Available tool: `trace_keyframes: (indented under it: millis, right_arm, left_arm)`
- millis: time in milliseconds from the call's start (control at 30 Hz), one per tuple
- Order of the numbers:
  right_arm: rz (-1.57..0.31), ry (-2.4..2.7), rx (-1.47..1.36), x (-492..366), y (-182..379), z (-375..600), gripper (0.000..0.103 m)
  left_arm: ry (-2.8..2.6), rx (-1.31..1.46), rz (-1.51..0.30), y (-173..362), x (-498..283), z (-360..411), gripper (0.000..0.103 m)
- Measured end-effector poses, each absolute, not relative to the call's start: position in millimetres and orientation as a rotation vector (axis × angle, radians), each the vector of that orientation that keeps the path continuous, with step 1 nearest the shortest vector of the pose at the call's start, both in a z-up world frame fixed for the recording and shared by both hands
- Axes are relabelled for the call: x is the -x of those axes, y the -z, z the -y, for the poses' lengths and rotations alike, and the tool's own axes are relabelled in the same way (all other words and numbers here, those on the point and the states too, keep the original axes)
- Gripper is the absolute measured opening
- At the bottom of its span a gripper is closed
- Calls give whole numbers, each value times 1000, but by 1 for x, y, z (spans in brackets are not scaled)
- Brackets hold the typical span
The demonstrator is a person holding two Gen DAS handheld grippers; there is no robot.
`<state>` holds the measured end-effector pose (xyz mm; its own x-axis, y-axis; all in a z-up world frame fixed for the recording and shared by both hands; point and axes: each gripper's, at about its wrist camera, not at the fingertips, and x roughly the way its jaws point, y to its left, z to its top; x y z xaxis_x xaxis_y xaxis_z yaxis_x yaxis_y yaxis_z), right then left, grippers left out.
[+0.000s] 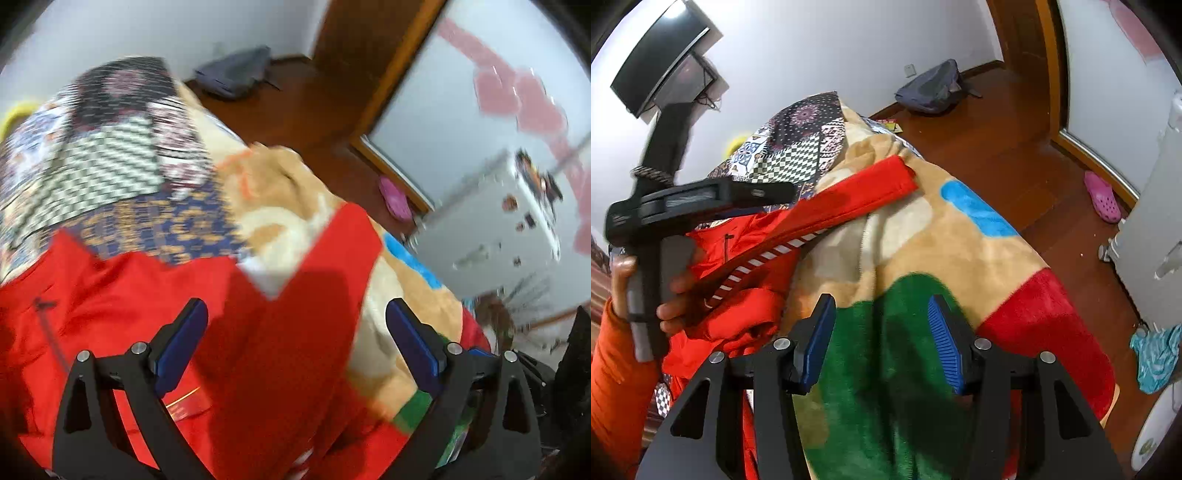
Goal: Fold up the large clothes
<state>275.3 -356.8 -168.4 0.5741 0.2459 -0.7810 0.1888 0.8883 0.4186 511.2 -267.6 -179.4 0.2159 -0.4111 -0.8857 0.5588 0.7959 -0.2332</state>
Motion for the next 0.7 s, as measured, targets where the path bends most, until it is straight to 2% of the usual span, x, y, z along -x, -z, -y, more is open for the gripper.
trace_keyframes:
  millis: [33,133,200,267,300,367,700]
  right_arm:
    - [-970,-37,-498,-275,169,357,48]
    - [-971,-41,-500,-275,171,359,48]
    - [-975,-47,-500,-275,172,358,48]
    - [-977,-57,-499,-277,173,356,48]
    - [-977,-62,-497,-277,173,355,48]
    - [-974,-69,-492,-279,171,350,48]
    - [-911,-145,-439,-293,137,319,48]
  left_arm:
    - [678,-166,-1195,187,-513,277,95]
    - [688,-179,-1270,206,-514,291,73]
    - [666,-218,-1254,213,-509,295,65]
    - [622,-278,-1193,210,-502,294,25]
    - [619,-273,-1175,206,-500,290,18]
    - [639,-214,-1154,196,-497,279,11]
    - [609,-25,-824,68,-462,195,10]
